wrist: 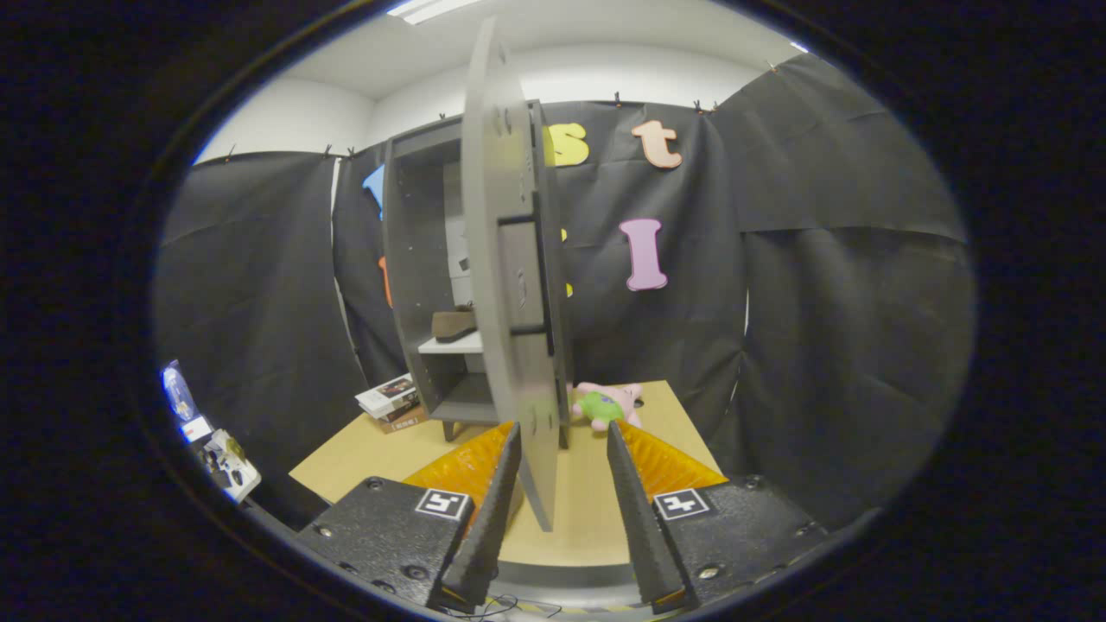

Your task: Open the shoe cabinet door, grab the shoes and put them into the shoe cabinet, then close the shoe cabinet door.

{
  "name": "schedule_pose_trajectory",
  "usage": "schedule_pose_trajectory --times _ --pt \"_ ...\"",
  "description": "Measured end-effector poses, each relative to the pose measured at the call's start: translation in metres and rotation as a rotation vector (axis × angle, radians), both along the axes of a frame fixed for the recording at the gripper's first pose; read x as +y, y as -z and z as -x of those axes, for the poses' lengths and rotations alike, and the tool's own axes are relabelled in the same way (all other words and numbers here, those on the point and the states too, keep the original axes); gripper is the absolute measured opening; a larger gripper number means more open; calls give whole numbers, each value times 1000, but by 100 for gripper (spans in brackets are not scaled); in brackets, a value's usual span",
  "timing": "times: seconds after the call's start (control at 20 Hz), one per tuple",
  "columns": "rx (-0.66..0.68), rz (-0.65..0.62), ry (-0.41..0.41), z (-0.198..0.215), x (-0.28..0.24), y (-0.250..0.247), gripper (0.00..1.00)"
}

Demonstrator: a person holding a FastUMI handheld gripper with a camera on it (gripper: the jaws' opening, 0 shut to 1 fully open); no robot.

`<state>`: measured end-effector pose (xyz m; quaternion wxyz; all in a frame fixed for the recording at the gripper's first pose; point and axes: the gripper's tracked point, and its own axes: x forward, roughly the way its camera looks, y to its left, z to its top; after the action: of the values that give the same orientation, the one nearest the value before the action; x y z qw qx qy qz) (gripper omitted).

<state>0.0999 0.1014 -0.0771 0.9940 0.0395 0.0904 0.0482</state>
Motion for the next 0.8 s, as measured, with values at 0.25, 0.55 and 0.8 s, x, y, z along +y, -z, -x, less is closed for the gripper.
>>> schedule_pose_trajectory --times 0.25,0.55,0.8 --pt "90 2 4 0 89 64 80" --pt "194 60 -66 -57 178 143 83" --pt "338 37 -93 -115 211 229 83"
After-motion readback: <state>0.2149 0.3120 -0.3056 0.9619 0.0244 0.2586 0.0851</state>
